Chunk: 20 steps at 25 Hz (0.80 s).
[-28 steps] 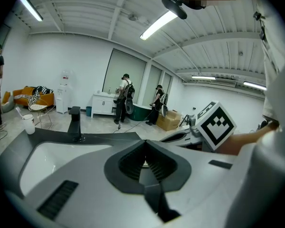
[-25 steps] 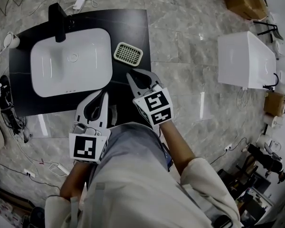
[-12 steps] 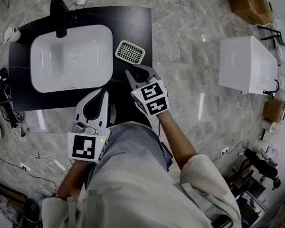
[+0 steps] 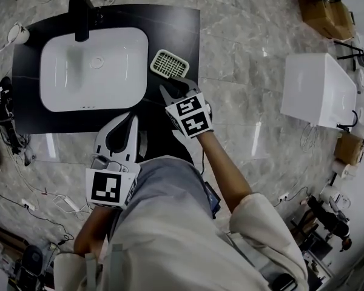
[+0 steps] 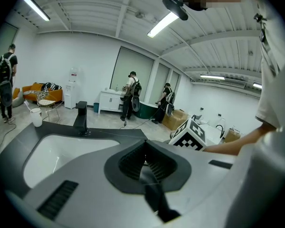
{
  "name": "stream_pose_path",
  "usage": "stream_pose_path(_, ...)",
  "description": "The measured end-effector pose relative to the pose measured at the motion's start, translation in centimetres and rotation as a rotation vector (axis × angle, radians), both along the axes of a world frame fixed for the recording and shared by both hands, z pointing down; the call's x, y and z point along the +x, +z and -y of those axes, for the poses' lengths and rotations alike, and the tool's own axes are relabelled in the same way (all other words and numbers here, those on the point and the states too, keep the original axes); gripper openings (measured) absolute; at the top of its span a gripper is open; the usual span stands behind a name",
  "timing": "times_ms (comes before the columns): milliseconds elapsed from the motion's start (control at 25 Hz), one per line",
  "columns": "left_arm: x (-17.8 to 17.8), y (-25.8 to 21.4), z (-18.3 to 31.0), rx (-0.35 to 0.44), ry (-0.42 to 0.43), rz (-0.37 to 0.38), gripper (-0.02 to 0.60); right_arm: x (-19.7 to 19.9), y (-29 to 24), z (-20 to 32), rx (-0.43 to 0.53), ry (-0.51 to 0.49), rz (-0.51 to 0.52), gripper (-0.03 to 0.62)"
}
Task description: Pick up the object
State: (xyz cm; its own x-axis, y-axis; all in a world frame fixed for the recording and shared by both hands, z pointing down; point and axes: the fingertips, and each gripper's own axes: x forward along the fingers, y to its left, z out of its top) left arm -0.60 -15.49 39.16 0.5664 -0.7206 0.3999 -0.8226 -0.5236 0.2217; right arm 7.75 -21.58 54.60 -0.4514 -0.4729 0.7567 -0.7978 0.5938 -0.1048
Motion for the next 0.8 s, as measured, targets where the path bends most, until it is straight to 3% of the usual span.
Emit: stream_pose_path(800,-0.7,1.2,-0.9,-0.036,-0.065,0.018,0.002,0.0,5.7,1.3,-0.059,-0.085,-0.121,0.146)
